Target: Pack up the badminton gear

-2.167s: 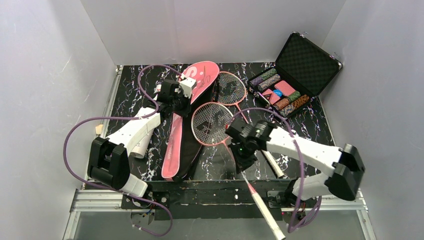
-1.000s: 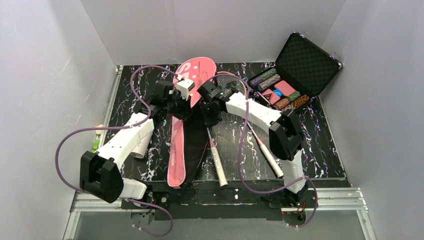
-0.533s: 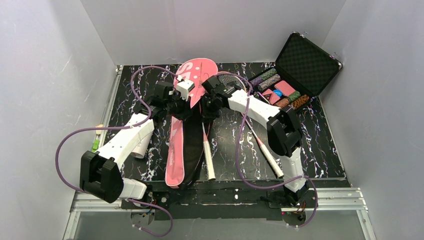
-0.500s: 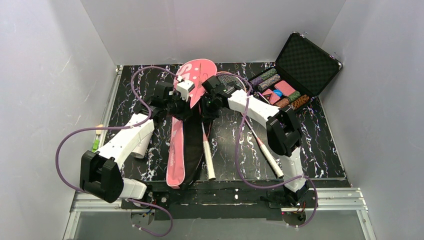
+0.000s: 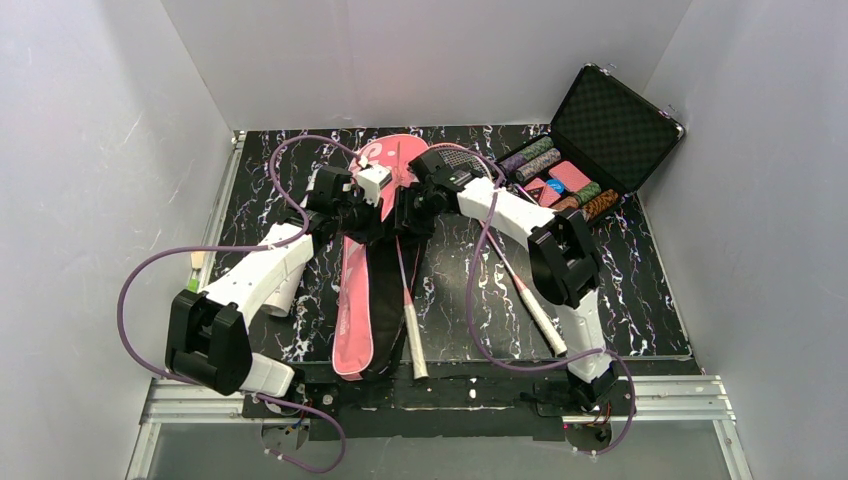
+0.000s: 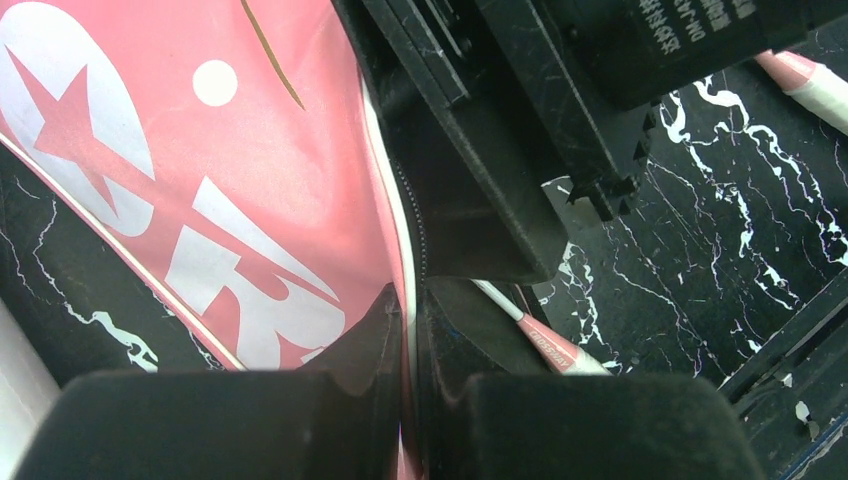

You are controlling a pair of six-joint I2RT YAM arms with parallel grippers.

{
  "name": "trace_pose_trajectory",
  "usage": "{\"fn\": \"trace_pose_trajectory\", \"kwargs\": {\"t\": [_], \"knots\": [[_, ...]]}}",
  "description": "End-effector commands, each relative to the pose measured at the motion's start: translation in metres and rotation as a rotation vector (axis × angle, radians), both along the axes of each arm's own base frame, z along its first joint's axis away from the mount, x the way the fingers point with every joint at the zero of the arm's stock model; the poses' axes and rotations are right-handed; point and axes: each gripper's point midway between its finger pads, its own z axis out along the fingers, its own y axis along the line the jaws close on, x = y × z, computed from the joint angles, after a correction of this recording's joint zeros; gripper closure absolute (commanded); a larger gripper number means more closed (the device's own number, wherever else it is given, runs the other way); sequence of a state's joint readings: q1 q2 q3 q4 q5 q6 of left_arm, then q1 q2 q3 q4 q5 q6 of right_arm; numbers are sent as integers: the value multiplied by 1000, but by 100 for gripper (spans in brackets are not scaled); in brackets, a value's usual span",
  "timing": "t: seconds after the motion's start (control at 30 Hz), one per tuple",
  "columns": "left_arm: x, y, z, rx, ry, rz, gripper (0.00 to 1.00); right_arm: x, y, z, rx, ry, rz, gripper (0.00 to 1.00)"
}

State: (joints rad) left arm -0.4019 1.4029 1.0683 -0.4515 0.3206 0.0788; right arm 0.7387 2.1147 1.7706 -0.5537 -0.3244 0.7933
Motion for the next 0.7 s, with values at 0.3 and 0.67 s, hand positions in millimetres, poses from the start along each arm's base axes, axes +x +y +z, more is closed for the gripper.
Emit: {"fn": "trace_pose_trajectory", "kwargs": {"t": [0.3, 0.67], "knots": [[-1, -3, 26, -79, -44, -18, 100, 46, -165, 31, -183, -194, -229, 26], [2, 5, 31, -98, -39, 13, 100, 29, -244, -24, -472, -181, -235, 26]]}}
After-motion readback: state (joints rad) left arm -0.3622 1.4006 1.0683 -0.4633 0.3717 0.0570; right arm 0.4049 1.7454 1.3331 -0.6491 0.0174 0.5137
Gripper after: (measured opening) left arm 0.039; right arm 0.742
